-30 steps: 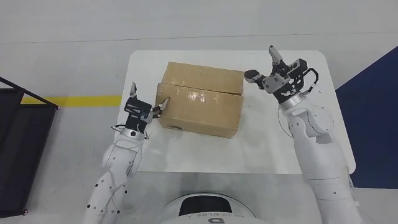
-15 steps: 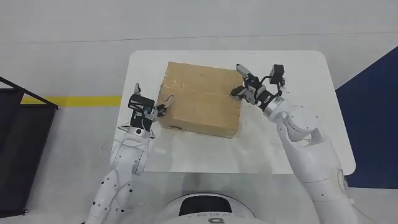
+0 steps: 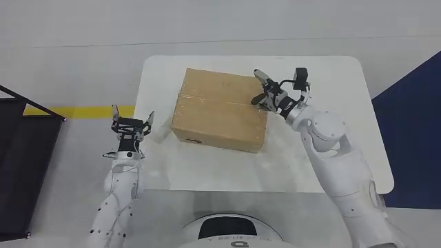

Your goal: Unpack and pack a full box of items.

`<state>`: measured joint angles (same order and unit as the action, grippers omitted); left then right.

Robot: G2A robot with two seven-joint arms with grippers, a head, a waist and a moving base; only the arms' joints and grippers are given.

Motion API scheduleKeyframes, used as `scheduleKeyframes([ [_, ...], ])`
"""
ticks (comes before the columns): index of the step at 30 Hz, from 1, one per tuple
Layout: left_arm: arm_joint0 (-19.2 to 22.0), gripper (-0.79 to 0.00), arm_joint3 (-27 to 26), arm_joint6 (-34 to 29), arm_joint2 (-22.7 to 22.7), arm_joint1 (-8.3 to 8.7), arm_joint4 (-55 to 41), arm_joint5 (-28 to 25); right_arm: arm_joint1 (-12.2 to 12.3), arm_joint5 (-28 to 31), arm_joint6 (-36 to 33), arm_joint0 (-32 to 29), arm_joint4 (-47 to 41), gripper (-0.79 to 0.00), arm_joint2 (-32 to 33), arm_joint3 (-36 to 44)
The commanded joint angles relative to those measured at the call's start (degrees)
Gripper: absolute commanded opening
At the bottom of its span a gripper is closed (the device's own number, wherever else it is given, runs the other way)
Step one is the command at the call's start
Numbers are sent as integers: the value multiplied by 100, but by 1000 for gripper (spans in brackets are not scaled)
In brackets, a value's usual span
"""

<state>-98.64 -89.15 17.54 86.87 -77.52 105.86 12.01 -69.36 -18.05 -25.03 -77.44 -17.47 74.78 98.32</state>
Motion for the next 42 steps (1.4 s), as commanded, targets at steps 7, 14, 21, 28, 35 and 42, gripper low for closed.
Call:
scheduleKeyframes([
  [7,108,0,220,-57,-440,-6,406,-357,0,0,-1,0,0,0,0,0],
  [14,249,0,80,-179,-780,-40,520,-346,0,0,-1,0,0,0,0,0],
  [21,320,0,65,-299,-1040,-61,686,-280,0,0,-1,0,0,0,0,0],
  [28,474,0,84,-474,-1150,-98,516,-74,0,0,-1,0,0,0,0,0],
  [35,733,0,309,-560,-1372,-155,305,23,0,0,-1,0,0,0,0,0],
  [42,749,0,196,-401,-1370,-193,-64,367,0,0,-1,0,0,0,0,0],
])
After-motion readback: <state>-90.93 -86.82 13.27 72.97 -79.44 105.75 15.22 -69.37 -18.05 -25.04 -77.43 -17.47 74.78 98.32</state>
